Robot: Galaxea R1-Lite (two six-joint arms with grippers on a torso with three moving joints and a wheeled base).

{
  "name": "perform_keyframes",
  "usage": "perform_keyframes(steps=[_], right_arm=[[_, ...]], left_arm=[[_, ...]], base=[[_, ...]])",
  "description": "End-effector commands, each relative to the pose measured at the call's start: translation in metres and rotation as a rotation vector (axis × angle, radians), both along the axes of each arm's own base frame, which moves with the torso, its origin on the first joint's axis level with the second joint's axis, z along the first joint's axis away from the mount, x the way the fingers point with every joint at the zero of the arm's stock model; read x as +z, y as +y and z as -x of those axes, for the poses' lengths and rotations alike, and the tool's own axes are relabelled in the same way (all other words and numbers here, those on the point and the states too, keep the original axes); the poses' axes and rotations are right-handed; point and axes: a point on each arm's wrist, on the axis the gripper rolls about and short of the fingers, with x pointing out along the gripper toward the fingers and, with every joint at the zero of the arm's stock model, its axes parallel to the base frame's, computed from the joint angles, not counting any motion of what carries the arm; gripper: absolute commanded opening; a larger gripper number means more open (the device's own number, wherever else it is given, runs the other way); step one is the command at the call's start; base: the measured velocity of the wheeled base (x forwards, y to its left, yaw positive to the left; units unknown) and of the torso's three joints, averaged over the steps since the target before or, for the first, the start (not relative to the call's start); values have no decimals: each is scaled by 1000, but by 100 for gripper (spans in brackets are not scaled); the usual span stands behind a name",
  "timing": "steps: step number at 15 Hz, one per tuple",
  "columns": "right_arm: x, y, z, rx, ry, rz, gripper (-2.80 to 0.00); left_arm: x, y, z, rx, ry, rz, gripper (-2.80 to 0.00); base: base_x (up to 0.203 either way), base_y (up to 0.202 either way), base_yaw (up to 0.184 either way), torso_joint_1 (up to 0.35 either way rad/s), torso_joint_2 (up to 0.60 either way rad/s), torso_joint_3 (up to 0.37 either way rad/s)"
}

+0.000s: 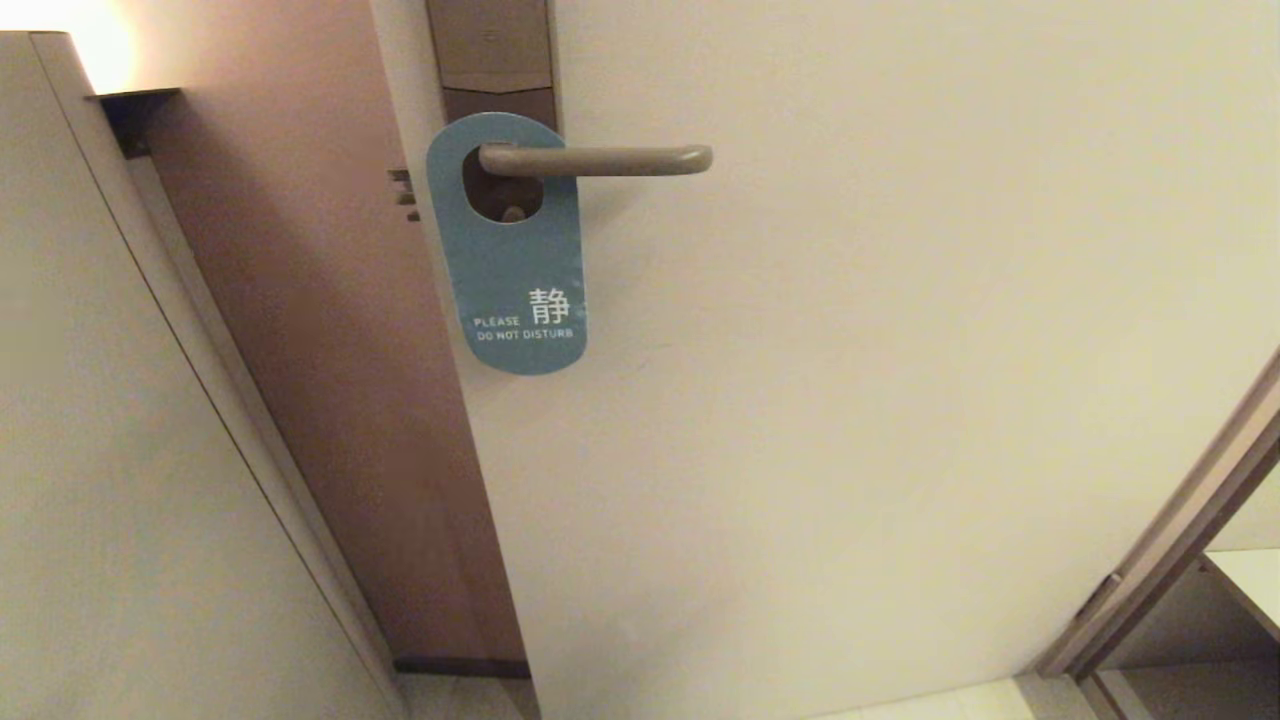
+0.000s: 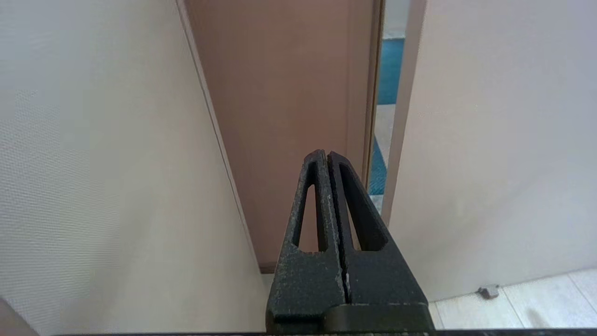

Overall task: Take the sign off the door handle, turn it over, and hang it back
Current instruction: Take down the sign

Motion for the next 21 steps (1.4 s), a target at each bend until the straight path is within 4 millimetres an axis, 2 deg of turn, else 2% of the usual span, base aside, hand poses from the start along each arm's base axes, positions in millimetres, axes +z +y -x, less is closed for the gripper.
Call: perform_keyframes(steps=[1, 8, 13, 17, 21], right_arm=[[0, 0, 0, 1, 1, 1, -280], [0, 0, 0, 1, 1, 1, -280], [0, 0, 0, 1, 1, 0, -280], [0, 0, 0, 1, 1, 1, -280], [0, 0, 0, 1, 1, 1, -280]], left_arm=[[0, 0, 0, 4, 2, 9, -280], [2, 0, 0, -2, -14, 9, -280], [20, -1, 5, -32, -100, 6, -280], [48, -2, 9, -72, -113, 7, -280], [101, -1, -8, -105, -68, 19, -280]], base=[[0, 0, 0, 0, 0, 0], [0, 0, 0, 0, 0, 0], [0, 0, 0, 0, 0, 0], [0, 0, 0, 0, 0, 0], [0, 0, 0, 0, 0, 0]])
